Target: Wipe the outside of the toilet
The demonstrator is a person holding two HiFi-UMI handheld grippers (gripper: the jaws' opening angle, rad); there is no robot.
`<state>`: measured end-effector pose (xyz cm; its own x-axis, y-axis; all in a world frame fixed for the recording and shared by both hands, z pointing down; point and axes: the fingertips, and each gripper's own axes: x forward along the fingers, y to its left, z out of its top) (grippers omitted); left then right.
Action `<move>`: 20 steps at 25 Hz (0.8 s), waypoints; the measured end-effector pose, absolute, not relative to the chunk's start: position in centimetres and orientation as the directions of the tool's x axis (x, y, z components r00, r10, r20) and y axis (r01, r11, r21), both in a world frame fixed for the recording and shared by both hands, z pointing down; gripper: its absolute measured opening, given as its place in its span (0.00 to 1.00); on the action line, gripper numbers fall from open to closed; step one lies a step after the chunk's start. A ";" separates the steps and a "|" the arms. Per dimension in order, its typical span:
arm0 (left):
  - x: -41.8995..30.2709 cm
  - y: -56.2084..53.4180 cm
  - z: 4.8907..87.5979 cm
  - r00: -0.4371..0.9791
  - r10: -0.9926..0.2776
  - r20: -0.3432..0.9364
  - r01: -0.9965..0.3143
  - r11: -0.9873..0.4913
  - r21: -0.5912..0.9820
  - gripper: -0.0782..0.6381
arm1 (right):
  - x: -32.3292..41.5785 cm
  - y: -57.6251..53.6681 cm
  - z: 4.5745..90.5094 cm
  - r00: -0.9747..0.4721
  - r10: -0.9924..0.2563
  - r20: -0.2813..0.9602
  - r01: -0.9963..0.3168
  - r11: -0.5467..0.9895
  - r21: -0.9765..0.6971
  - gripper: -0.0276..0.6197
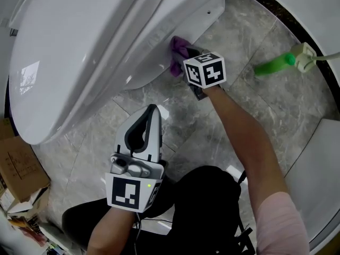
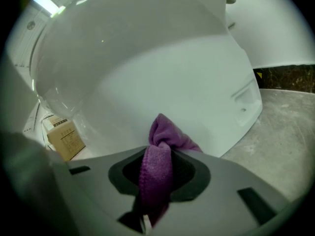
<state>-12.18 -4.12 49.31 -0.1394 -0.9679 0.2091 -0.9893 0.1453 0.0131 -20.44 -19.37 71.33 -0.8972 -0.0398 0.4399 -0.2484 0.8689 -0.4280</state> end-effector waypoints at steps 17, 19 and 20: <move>-12.9 -3.2 49.0 -0.164 -0.966 0.201 -0.986 0.169 0.006 0.12 | -22.6 -9.9 71.5 -0.906 0.121 0.406 -0.104 0.865 -0.491 0.18; -13.1 -3.0 49.0 -0.168 -0.965 0.201 -0.985 0.173 0.007 0.12 | -23.0 -8.3 71.4 -0.903 0.150 0.402 -0.079 0.863 -0.498 0.18; -13.1 -2.9 48.9 -0.170 -0.964 0.202 -0.985 0.175 0.007 0.12 | -23.2 -7.5 71.4 -0.902 0.163 0.400 -0.068 0.861 -0.503 0.18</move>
<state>-13.13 -2.85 48.92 -0.1699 -0.9645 0.2024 -0.9846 0.1750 0.0073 -23.23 -7.55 71.44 -0.9018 0.1626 0.4004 -0.0681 0.8615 -0.5032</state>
